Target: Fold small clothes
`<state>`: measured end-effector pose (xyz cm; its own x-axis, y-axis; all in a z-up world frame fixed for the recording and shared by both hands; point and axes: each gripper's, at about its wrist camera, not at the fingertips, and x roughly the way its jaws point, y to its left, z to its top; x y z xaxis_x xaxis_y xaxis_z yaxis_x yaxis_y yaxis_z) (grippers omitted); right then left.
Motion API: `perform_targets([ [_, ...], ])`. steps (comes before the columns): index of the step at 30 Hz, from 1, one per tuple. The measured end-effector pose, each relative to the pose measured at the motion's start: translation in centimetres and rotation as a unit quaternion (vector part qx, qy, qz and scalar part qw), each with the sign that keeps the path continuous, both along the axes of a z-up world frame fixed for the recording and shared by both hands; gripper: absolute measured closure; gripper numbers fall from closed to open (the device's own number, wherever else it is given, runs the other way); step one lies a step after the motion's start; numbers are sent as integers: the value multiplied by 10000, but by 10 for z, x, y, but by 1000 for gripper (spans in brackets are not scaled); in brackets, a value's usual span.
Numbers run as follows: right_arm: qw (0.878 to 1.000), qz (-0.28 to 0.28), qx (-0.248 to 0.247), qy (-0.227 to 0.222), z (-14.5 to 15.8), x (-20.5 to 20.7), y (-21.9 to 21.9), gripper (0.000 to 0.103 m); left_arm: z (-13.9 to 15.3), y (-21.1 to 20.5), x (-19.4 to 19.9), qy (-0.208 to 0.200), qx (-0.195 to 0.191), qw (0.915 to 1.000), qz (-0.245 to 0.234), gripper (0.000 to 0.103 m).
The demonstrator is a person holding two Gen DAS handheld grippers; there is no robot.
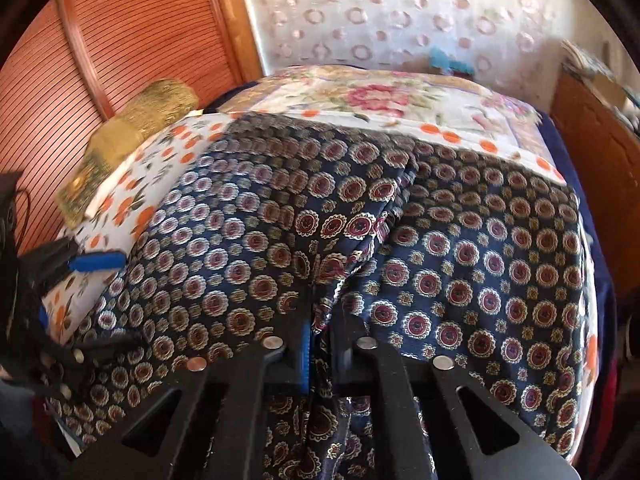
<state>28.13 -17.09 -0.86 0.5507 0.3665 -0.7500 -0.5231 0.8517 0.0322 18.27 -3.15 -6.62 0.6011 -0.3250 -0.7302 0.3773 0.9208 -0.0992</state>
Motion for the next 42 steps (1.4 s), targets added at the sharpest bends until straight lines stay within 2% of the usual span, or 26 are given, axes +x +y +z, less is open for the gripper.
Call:
perform_targets([
  [3, 9997, 65, -4, -225, 15, -7, -6, 99, 18, 9, -7, -165, -239, 9996, 65, 20],
  [6, 9990, -52, -40, -434, 34, -8, -18, 99, 25, 11, -11, -243, -225, 9994, 50, 20],
  [10, 9972, -366, -270, -599, 53, -9, -49, 99, 22, 7, -12, -189, -227, 9996, 13, 20],
  [15, 9931, -859, -599, -525, 55, -2, -89, 99, 9, -10, -12, -59, -191, 9997, -118, 20],
  [18, 9936, -976, -539, -202, 43, 3, -107, 99, 3, -20, -10, -7, -139, 9997, -211, 20],
  [19, 9938, -970, -535, -135, 38, 4, -107, 98, 2, -24, -9, 1, -96, 9997, -236, 20],
  [22, 9916, -1121, -630, -143, 29, 11, -113, 81, -6, -31, -5, 71, -1, 9996, -291, 20],
  [23, 9906, -1209, -614, -184, 28, 11, -115, 79, -9, -33, -4, 116, 29, 9995, -287, 20],
  [27, 9879, -1438, -361, -459, 37, 12, -115, 66, -20, -37, -2, 259, 169, 9991, -282, 20],
  [30, 9868, -1509, -3, -593, 46, 17, -118, 63, -21, -39, -3, 209, 213, 9992, -267, 20],
  [33, 9857, -1616, 384, -285, 43, 42, -118, 63, -22, -40, 0, 188, 227, 9993, -247, 20],
  [36, 9813, -1845, 554, 38, 37, 73, -116, 63, -22, -41, -2, 173, 265, 9992, -231, 20],
  [39, 9755, -1942, 976, 346, 35, 95, -117, 63, -23, -41, -2, 169, 274, 9992, -230, 20],
  [40, 9750, -1937, 1014, 394, 34, 100, -113, 72, -23, -41, -2, 168, 275, 9992, -230, 20],
  [42, 9793, -1737, 971, 372, 36, 104, -110, 102, -23, -42, -2, 162, 304, 9991, -230, 20],
])
